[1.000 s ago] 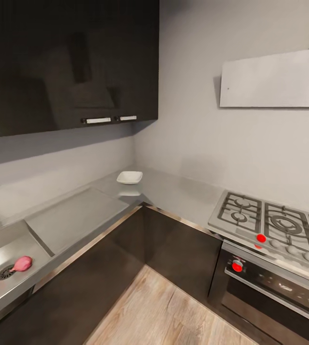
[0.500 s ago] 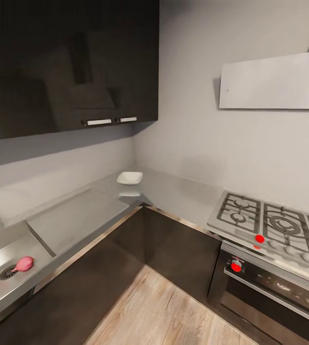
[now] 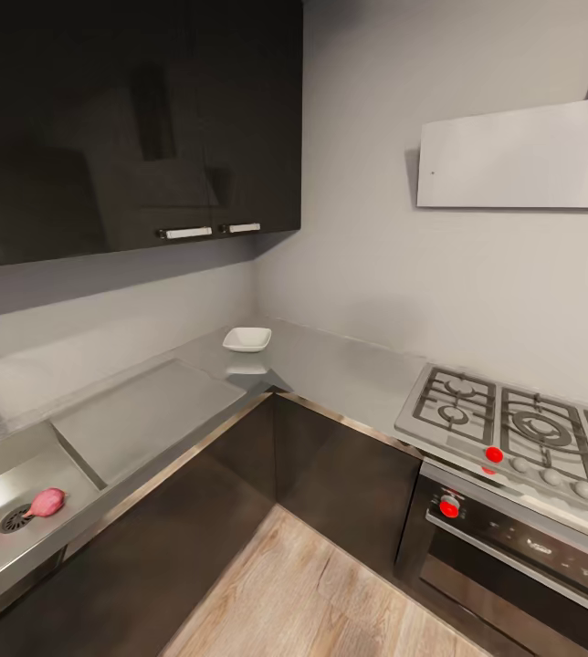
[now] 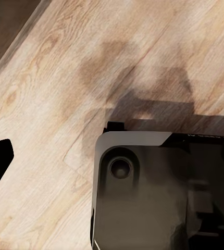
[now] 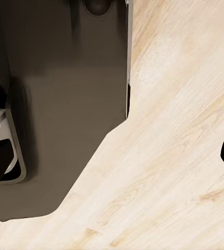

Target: In the kitchen, take the Vidalia onion out of the sink, dice it on the chopping board with the paring knife, put the diced onion into the bowl on the countertop, then place both the paring knife and the chopping board into the sink.

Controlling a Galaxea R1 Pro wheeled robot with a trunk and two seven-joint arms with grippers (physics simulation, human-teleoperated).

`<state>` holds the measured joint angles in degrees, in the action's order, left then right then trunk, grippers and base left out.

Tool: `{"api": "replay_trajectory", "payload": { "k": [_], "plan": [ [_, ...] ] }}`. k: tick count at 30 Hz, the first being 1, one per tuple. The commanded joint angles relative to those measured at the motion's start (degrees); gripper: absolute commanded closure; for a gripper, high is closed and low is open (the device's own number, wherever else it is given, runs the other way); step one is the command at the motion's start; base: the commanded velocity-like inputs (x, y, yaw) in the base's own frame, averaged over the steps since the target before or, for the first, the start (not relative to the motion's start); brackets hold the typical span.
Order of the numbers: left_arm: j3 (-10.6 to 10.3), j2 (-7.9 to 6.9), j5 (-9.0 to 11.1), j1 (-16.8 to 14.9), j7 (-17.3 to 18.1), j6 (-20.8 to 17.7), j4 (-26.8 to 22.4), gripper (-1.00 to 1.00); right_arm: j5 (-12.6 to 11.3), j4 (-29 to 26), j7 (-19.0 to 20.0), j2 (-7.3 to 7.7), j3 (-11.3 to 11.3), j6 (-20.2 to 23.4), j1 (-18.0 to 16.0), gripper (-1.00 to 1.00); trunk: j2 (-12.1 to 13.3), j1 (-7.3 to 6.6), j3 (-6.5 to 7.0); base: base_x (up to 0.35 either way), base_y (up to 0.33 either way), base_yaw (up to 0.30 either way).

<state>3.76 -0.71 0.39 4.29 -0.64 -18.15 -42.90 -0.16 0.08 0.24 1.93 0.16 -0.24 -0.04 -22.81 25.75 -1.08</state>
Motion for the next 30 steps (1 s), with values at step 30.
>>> {"api": "replay_trajectory", "payload": {
  "k": [30],
  "plan": [
    [0.0,0.01,0.0,0.0,0.0,0.1,-1.3,-1.00,0.0,0.0,0.0,0.01,0.0,0.0,0.0,-1.00,-0.1,0.04,-0.10,0.188,0.000,0.000]
  ]
}}
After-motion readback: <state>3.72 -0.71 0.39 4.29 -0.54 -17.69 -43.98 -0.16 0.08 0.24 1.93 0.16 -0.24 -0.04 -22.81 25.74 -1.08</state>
